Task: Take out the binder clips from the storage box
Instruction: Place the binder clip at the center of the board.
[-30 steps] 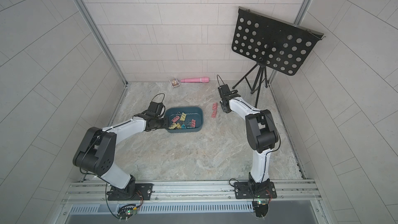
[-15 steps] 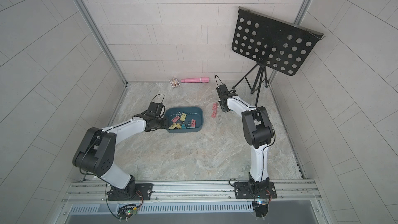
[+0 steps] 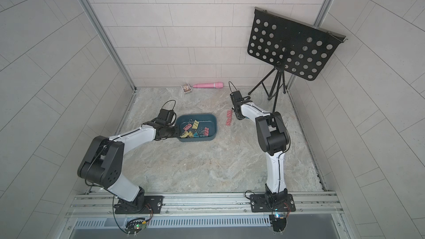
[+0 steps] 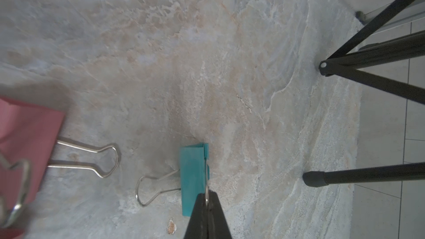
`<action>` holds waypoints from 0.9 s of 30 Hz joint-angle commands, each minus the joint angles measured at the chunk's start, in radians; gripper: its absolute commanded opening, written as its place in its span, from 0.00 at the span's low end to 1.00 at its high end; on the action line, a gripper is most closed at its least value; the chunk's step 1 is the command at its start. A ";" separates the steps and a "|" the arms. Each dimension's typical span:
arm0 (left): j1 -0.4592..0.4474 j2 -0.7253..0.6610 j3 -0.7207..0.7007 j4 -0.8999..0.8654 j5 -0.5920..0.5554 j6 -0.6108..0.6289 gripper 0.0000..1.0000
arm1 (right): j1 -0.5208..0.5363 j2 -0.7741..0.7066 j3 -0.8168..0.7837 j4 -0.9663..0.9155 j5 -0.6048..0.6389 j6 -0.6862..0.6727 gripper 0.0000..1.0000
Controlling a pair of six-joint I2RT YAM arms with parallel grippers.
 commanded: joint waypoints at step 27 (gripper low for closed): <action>0.008 0.012 0.004 -0.001 0.008 0.005 0.43 | -0.004 0.051 0.055 -0.019 0.020 -0.018 0.05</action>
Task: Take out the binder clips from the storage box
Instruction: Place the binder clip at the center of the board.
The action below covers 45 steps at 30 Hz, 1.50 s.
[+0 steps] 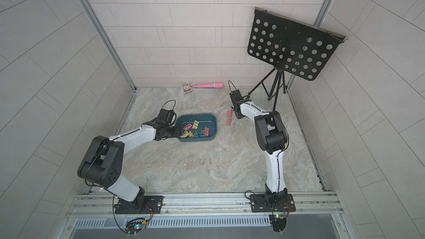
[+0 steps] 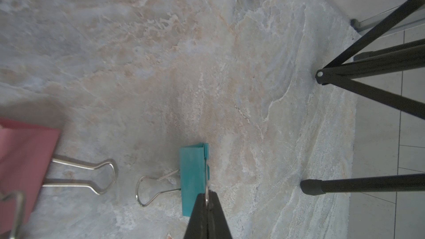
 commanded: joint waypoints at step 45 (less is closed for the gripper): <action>0.009 0.012 0.001 0.001 -0.002 0.006 0.43 | 0.017 -0.139 0.019 -0.066 -0.063 -0.001 0.16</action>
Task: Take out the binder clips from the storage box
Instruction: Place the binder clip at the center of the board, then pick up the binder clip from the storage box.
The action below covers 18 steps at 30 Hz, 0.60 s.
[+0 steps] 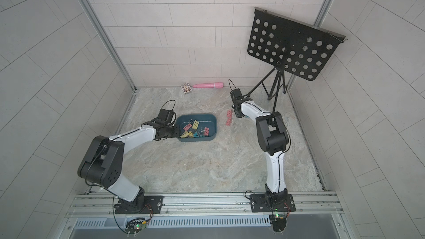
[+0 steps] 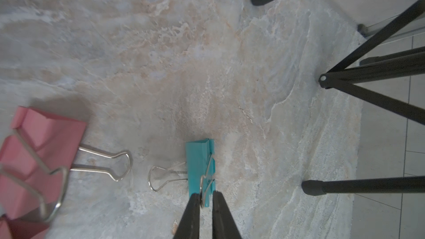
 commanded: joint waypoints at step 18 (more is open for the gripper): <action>0.006 0.000 0.000 -0.005 -0.002 0.008 0.43 | 0.136 -0.230 0.008 0.011 -0.471 0.018 0.27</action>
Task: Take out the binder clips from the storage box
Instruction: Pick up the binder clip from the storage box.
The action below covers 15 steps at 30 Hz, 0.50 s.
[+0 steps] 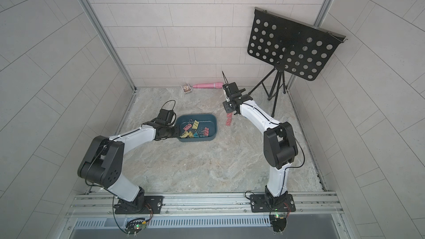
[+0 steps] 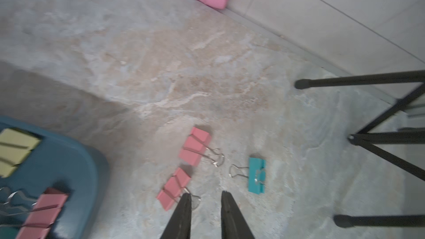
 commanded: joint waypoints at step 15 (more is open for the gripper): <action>0.006 -0.007 -0.004 -0.006 0.003 0.003 0.42 | 0.125 0.114 0.046 0.004 -0.418 0.034 0.31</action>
